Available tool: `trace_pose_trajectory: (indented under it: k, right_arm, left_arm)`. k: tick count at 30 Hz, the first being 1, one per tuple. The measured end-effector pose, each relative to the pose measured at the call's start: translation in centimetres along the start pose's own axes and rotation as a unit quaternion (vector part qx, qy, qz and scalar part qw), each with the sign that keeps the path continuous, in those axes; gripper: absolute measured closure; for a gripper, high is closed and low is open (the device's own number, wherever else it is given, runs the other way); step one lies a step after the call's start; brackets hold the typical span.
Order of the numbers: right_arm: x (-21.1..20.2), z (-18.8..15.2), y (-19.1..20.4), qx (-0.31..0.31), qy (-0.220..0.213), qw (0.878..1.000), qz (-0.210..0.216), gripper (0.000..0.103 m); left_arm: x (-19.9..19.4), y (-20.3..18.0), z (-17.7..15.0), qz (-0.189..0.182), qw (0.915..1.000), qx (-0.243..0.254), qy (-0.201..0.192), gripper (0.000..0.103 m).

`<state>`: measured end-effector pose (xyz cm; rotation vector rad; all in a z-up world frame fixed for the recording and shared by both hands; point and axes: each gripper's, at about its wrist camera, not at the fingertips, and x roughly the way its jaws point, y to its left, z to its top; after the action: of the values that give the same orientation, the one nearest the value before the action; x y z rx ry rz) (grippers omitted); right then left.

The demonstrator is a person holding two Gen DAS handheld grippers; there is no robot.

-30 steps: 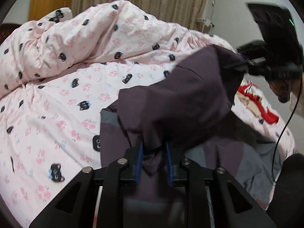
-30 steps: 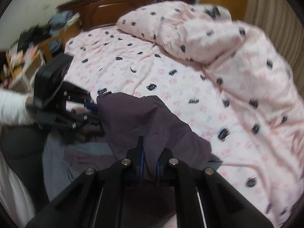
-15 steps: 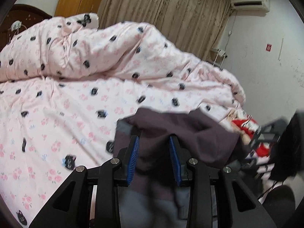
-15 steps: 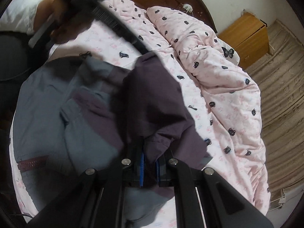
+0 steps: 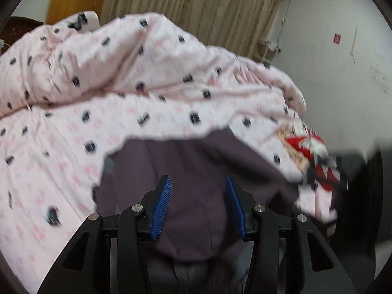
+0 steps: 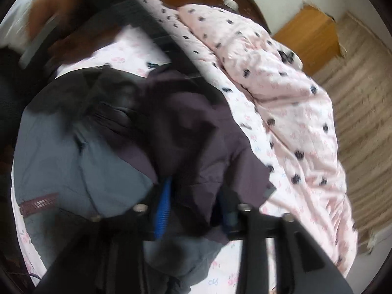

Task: Fold clothes
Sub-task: 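Lower the hood onto the jacket with both tools and open them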

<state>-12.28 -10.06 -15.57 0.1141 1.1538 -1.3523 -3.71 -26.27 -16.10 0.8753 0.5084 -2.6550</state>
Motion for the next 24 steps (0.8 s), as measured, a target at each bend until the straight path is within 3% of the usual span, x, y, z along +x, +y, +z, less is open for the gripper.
trace_pose_trajectory:
  k: [7,12,17,21,24]
  right_arm:
    - [2.5,-2.0,-5.9,0.101,0.037,0.994,0.022,0.055]
    - [-0.1,-1.4,-8.2,0.159,0.002,0.980,0.118,0.055]
    - [-2.6,-0.7,-10.5,0.215,-0.033,0.953,0.212,0.054]
    - [-4.3,1.8,-11.4,0.255,-0.097,0.948,0.166,0.054]
    - [-3.6,3.4,-10.7,0.270,-0.099,0.951,0.117,0.054]
  left_arm:
    - [1.8,-0.1,-2.3,0.009,1.0000,0.001,0.001,0.062]
    - [1.8,0.1,-2.8,-0.002,0.9999,-0.007,-0.011,0.062]
    - [0.7,0.8,-2.6,-0.017,0.9990,-0.028,-0.030,0.062]
    - [-0.1,0.3,-2.8,-0.026,0.9988,-0.027,-0.033,0.062]
    - [-0.2,-0.3,-3.2,-0.027,0.9991,-0.019,-0.028,0.062]
